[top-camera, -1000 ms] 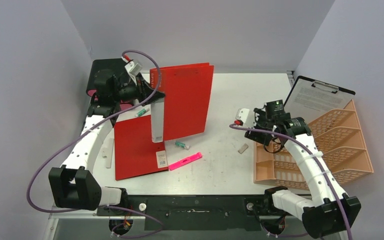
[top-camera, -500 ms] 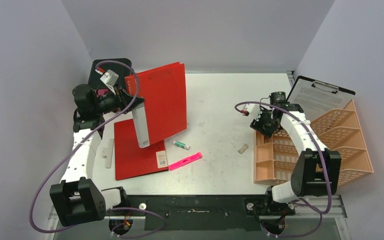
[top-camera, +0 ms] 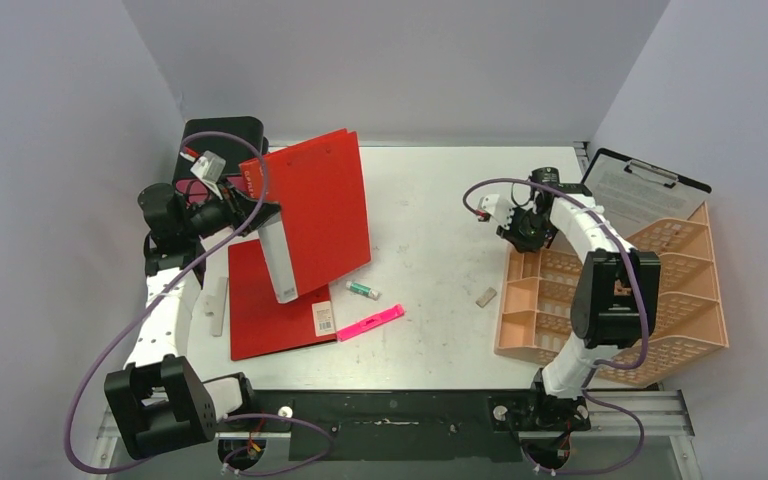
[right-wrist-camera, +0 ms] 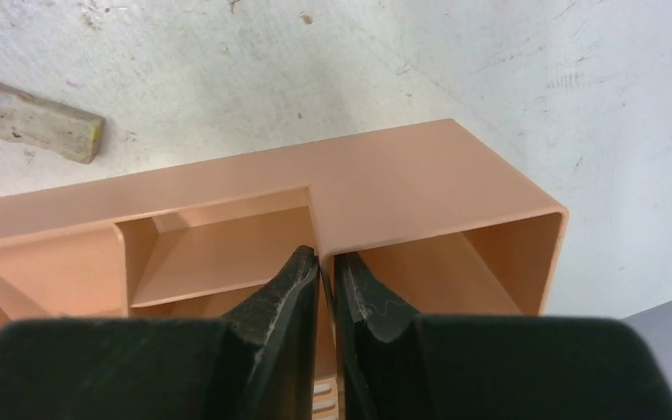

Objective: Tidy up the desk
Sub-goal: Move the storage box to the center of the board.

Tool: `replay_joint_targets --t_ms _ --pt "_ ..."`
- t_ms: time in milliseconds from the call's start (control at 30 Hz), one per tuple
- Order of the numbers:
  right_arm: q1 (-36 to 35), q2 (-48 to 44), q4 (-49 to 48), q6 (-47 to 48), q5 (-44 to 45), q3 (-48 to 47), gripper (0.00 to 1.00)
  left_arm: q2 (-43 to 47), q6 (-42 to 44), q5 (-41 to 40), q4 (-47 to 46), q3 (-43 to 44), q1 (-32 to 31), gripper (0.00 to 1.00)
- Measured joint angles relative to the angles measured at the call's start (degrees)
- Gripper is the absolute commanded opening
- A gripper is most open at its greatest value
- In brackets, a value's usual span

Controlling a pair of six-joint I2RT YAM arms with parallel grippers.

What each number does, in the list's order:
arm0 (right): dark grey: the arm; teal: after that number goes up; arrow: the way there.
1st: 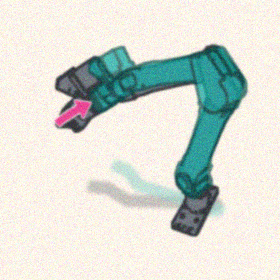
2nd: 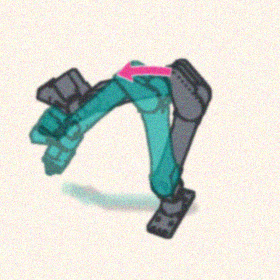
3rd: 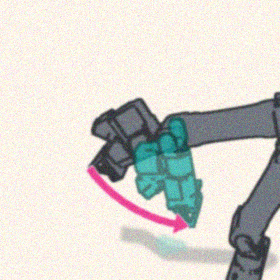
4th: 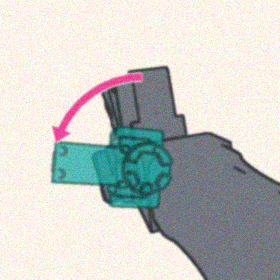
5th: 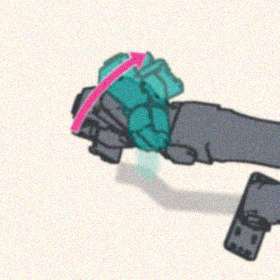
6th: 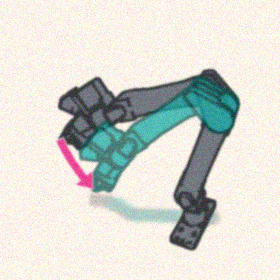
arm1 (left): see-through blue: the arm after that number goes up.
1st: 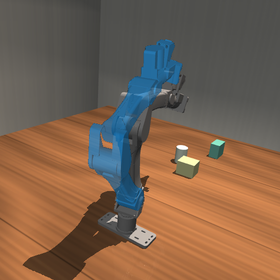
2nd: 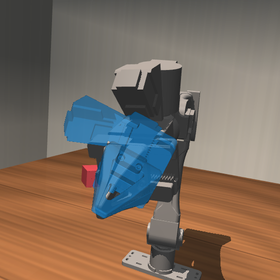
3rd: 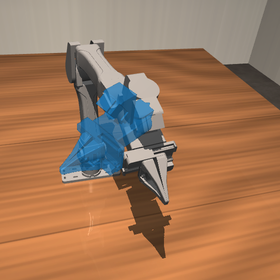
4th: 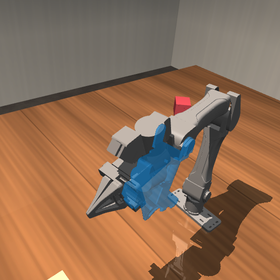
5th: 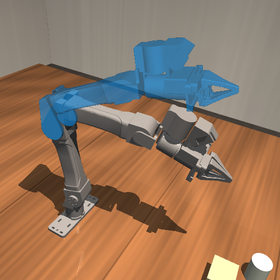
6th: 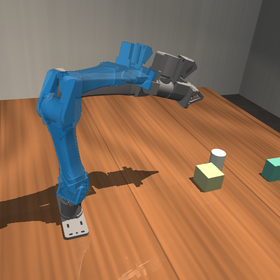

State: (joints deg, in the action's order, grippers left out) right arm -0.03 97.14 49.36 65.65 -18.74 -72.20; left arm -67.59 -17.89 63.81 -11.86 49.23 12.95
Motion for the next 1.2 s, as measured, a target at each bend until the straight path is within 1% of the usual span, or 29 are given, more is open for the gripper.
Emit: replay_joint_targets --t_ms 100,267,433,700,900,1100,1133,1167,1200 --pt "-0.4 2.3 1.4 1.5 0.0 -2.9 0.05 0.1 -0.1 0.1 -0.6 0.0 0.2 0.00" --pt "-2.8 3.8 1.7 4.5 2.3 -4.5 0.05 0.1 -0.1 0.1 -1.3 0.0 0.4 0.00" --pt "-7.5 6.3 1.6 7.1 4.2 -7.4 0.05 0.1 -0.1 0.1 -1.5 -0.3 0.6 0.00" --pt "-12.0 13.3 1.2 10.3 3.8 -16.2 0.05 0.1 -0.1 -0.4 -1.5 -0.4 1.0 0.00" --pt "-15.1 19.0 -0.7 12.2 5.6 -23.4 0.05 0.1 0.0 -0.9 -1.6 -0.5 1.1 0.00" --pt "-15.6 25.8 -3.6 12.3 7.6 -32.3 0.05 0.1 0.3 -1.3 -1.6 -0.7 1.1 0.00" --pt "-15.6 26.6 -4.1 12.4 7.9 -33.2 0.08 0.1 0.3 -1.4 -1.6 -0.7 1.1 0.00" --pt "-15.6 27.2 -4.5 12.3 8.3 -33.9 0.17 0.1 0.3 -1.4 -1.6 -0.7 1.1 0.00" --pt "-15.6 27.5 -5.1 12.3 8.7 -34.3 0.32 0.1 0.3 -1.5 -1.6 -0.7 1.1 0.00"
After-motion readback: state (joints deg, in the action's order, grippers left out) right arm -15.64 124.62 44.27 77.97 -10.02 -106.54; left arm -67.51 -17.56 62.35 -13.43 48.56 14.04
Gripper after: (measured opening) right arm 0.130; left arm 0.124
